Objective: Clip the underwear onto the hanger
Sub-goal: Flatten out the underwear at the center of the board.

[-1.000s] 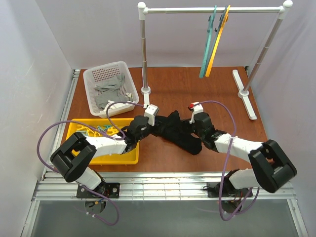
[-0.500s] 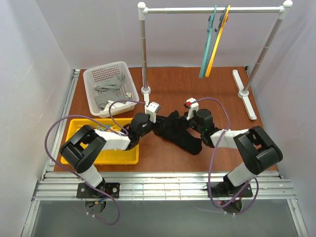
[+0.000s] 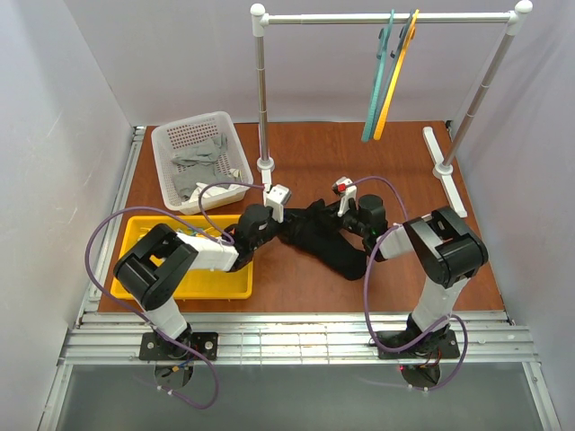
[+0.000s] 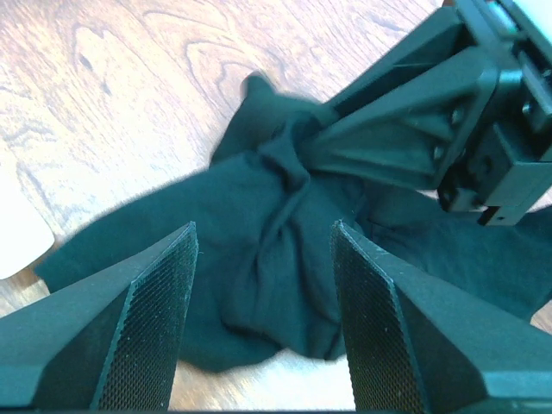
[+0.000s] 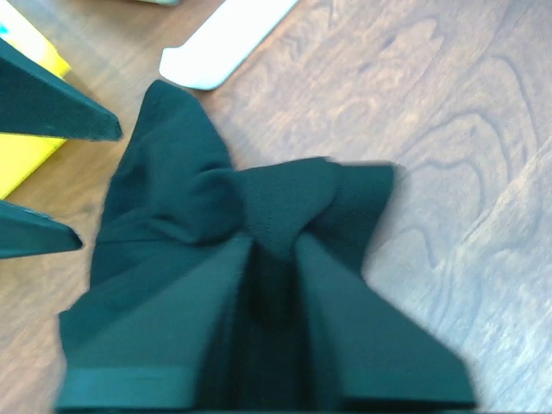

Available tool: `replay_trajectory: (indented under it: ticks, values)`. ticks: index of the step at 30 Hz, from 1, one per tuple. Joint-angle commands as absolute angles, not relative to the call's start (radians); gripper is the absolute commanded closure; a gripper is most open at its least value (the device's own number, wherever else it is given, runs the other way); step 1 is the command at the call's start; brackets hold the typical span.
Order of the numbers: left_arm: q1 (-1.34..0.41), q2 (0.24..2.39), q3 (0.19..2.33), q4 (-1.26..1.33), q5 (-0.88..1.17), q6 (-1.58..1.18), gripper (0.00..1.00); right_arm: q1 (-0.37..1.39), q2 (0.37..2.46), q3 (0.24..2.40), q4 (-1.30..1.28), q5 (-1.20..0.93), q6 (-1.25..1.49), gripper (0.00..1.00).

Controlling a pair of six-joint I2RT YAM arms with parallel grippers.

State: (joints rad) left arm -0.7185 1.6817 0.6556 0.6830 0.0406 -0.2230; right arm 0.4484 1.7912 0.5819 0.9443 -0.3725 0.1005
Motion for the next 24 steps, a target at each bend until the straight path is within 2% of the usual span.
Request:
replay_trajectory:
  ticks: [1, 5, 8, 11, 15, 19, 24]
  values:
    - [-0.71, 1.661, 0.652, 0.687, 0.017, -0.203, 0.44, 0.437, 1.787, 0.598, 1.046, -0.416, 0.127, 0.94]
    - [-0.701, 1.626, 0.64, 0.663, -0.046, -0.203, 0.44, 0.437, 1.651, 0.517, 1.002, -0.316, 0.114, 0.94]
    - [-0.696, 1.574, 0.618, 0.657, -0.071, -0.21, 0.44, 0.44, 1.438, 0.428, 0.939, -0.209, 0.088, 0.95]
    - [-0.693, 1.52, 0.598, 0.658, -0.069, -0.215, 0.44, 0.442, 1.116, 0.368, 0.823, -0.106, 0.066, 0.95]
    - [-0.69, 1.482, 0.598, 0.658, -0.045, -0.219, 0.44, 0.446, 0.89, 0.367, 0.655, -0.016, 0.043, 0.95]
    - [-0.692, 1.499, 0.62, 0.663, -0.002, -0.23, 0.44, 0.446, 0.848, 0.38, 0.583, 0.066, 0.04, 0.95]
    - [-0.692, 1.45, 0.591, 0.655, -0.021, -0.232, 0.44, 0.456, 0.865, 0.419, 0.552, -0.038, 0.072, 0.95]
